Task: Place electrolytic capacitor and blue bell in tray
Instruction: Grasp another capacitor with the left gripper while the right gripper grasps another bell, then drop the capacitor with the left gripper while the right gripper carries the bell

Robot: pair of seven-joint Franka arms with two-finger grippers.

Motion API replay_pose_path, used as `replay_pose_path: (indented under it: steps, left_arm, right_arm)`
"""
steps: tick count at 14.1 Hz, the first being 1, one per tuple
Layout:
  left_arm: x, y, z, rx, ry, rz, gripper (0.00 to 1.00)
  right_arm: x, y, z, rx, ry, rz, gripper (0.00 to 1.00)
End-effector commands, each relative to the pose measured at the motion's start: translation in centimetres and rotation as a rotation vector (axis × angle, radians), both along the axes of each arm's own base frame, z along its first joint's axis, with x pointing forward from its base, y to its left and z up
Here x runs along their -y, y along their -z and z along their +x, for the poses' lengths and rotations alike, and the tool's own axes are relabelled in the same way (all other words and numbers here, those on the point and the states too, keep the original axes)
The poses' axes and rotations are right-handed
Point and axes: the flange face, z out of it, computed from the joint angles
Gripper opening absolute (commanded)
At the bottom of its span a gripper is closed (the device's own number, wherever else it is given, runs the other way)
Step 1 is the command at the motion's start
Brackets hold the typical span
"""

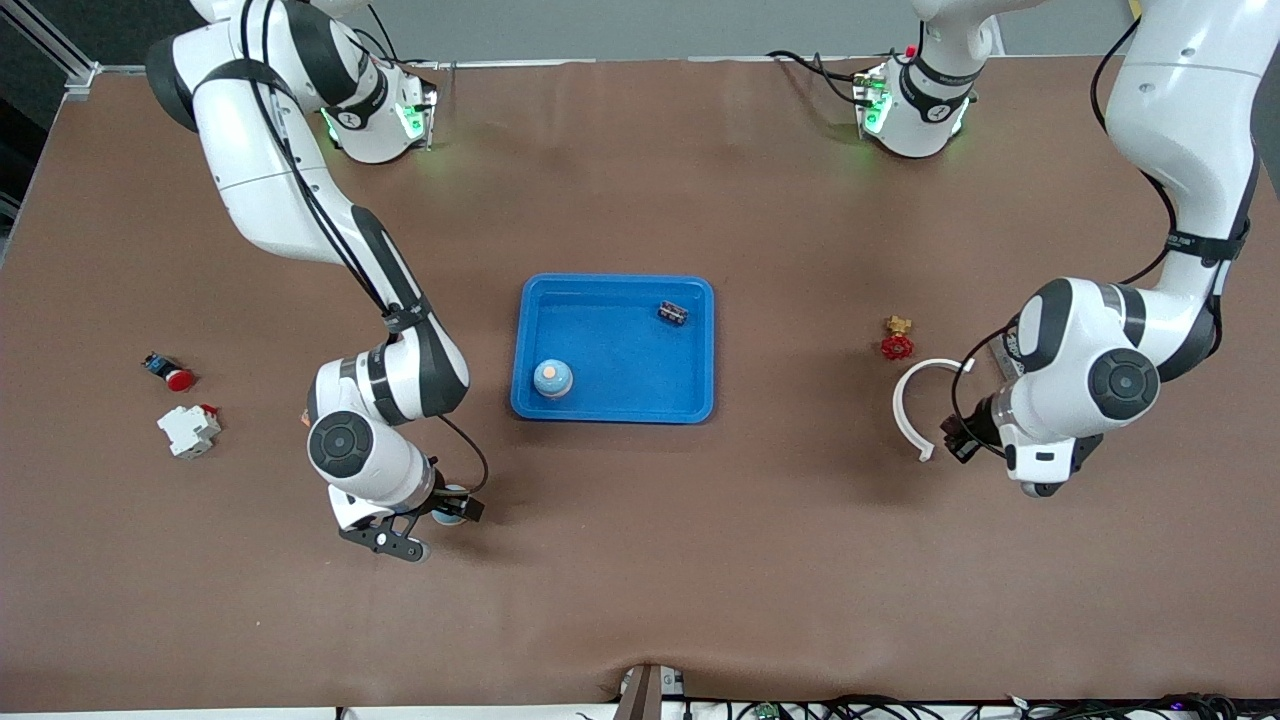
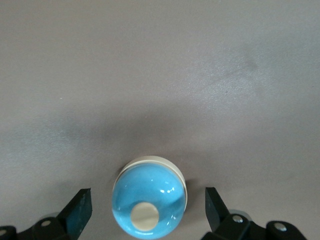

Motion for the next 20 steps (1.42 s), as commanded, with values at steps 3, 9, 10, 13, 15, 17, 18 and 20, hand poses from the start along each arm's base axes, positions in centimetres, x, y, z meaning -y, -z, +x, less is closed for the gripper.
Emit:
replay_pose_path:
  steps: [3, 9, 10, 13, 15, 17, 18, 20]
  left_arm:
    - [7.6, -2.8, -2.2, -0.02, -0.08, -0.024, 0.0]
    - [19.7, -2.8, -5.5, -0.017, -0.145, -0.014, 0.0]
    - [21.3, -2.5, -5.9, -0.017, -0.155, -0.015, 0.0]
    - [26.8, -1.4, -7.8, -0.013, -0.181, -0.033, 0.0]
    - [29.6, -1.3, -8.8, 0.005, -0.207, -0.06, 0.0]
    - [32.3, -0.5, -10.1, 0.007, -0.226, -0.08, 0.0]
    - [33.7, -0.2, -10.5, 0.01, -0.24, -0.095, 0.0]
    - [36.4, 0.8, -11.1, 0.019, -0.283, -0.097, 0.0]
  right_arm:
    - [0.3, 0.3, 0.6, 0.001, -0.028, -0.011, 1.0]
    - [0.8, 0.8, 0.6, -0.005, -0.044, -0.016, 1.0]
    - [0.7, 0.9, 0.5, -0.006, -0.045, -0.018, 1.0]
    - [0.3, 1.0, 0.5, 0.01, -0.05, -0.013, 0.95]
    - [0.0, 1.3, 0.3, 0.009, -0.057, -0.015, 0.75]
    - [0.0, 1.3, 0.3, 0.009, -0.057, -0.015, 0.27]
    - [0.1, 1.3, 0.3, 0.009, -0.054, -0.014, 0.0]
    - [0.2, 1.2, 0.4, 0.008, -0.05, -0.011, 0.0]
